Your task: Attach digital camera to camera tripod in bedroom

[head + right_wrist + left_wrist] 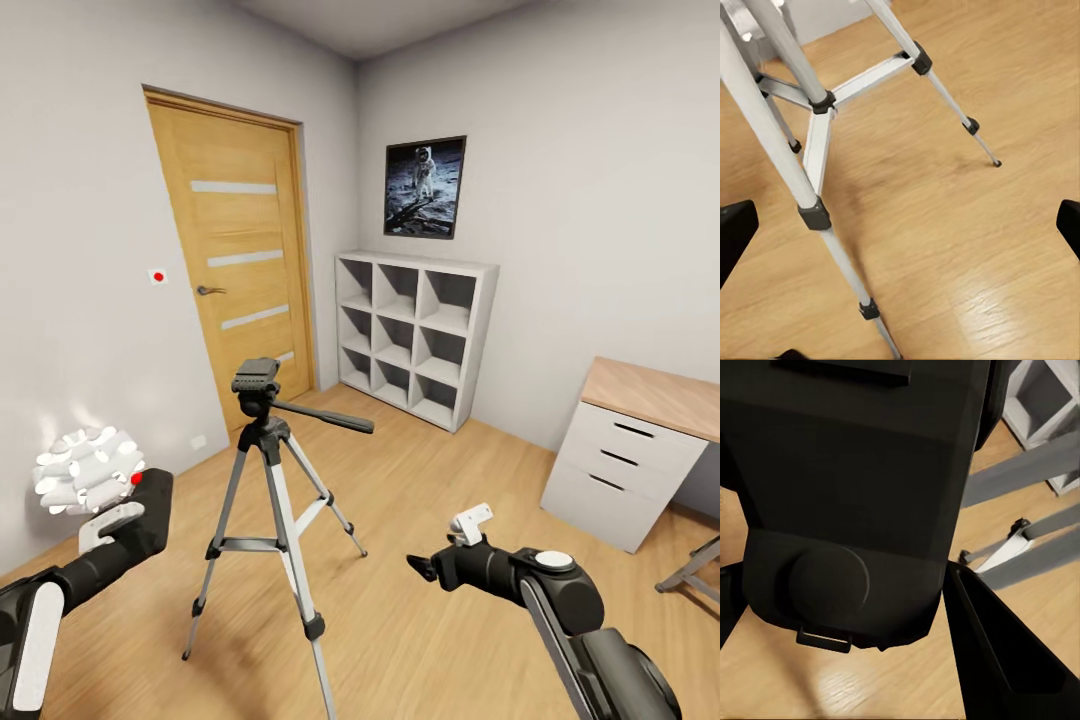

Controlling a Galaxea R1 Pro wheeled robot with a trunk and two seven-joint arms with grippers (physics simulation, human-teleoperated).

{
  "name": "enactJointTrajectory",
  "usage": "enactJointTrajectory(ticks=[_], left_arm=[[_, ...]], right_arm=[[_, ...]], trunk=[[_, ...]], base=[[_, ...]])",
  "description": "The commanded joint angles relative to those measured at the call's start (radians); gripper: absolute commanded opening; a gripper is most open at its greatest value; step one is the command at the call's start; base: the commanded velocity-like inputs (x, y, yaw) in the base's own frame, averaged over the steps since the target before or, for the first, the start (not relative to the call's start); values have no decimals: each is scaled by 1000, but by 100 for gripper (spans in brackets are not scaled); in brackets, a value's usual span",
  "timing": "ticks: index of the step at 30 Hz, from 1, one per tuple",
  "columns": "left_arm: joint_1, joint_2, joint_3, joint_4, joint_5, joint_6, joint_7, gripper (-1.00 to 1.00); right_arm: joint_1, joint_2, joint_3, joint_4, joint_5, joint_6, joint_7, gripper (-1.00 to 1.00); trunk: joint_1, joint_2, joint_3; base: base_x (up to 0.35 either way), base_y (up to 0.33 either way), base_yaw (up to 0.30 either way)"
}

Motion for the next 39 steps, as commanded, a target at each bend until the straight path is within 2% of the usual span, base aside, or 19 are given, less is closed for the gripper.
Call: enactJointTrajectory(ticks=[1, 4, 6, 12, 22, 30, 39], left_arm=[[-6, 3, 2, -1, -5, 12, -10, -100], [-20, 18, 2, -2, -5, 30, -10, -100], [-23, 19, -9, 10, -5, 26, -6, -100], [-19, 19, -44, 13, -5, 26, -9, -100], [-19, 19, -45, 13, -5, 26, -9, -100], [-16, 18, -39, 14, -4, 26, -10, -100], [3, 8, -25, 14, -6, 28, -14, -100]], right_arm=[[1, -8, 0, 0, 3, -15, 18, 100], [16, -27, -2, 23, 7, -75, 51, 100], [18, -24, -4, 34, 18, -86, 40, 100], [13, -22, -3, 67, 16, -119, 22, 100], [13, -22, -3, 123, 16, -174, 22, 100], [9, -21, -2, 168, 15, -168, 28, 100], [-13, -6, 3, 120, 8, -117, 60, 100]], trunk=[[1, -2, -2], [1, -2, -2], [1, -2, -2], [1, -2, -2], [1, -2, -2], [1, -2, -2], [1, -2, -2]], base=[[0, 126, 0], [0, 206, 0], [0, 0, 0], [0, 0, 0], [0, 0, 0], [0, 3, 0], [0, 75, 0]])
